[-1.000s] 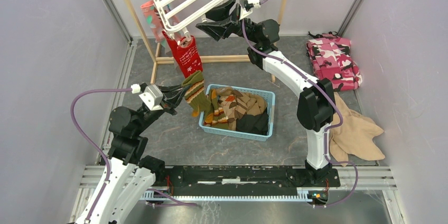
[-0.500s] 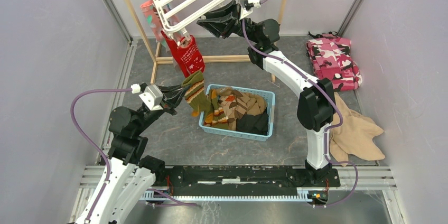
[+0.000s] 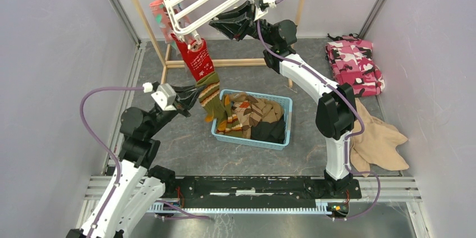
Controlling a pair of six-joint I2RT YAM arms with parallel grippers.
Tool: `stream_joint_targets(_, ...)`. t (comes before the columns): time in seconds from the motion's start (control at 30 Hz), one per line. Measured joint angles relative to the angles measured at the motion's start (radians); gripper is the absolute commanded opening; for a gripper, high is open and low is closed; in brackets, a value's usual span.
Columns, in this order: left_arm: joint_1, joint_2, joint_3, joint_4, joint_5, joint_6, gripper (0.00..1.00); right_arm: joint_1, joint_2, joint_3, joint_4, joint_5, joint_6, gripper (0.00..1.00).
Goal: Clip the socks to the hanger
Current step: Open the clamp at the hanger.
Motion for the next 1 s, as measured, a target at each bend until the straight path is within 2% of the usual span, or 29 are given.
stream_joint_targets(0.27, 0.000, 0.269, 0.094, 0.018, -0.071, -0.096, 0.02, -0.001, 0.000, 0.002, -0.007, 0.000, 0.005, 0.05)
stream_joint_targets(0.43, 0.002, 0.372, 0.127, 0.058, -0.113, -0.138, 0.02, -0.003, 0.000, 0.007, -0.010, 0.000, 0.013, 0.05)
stream_joint_targets(0.83, 0.002, 0.533, 0.164, 0.260, -0.111, -0.164, 0.02, -0.014, 0.002, 0.007, 0.014, -0.004, 0.074, 0.04)
stream_joint_targets(1.0, 0.002, 0.593, 0.174, 0.341, -0.079, -0.095, 0.02, -0.015, 0.002, 0.007, 0.017, -0.005, 0.084, 0.04)
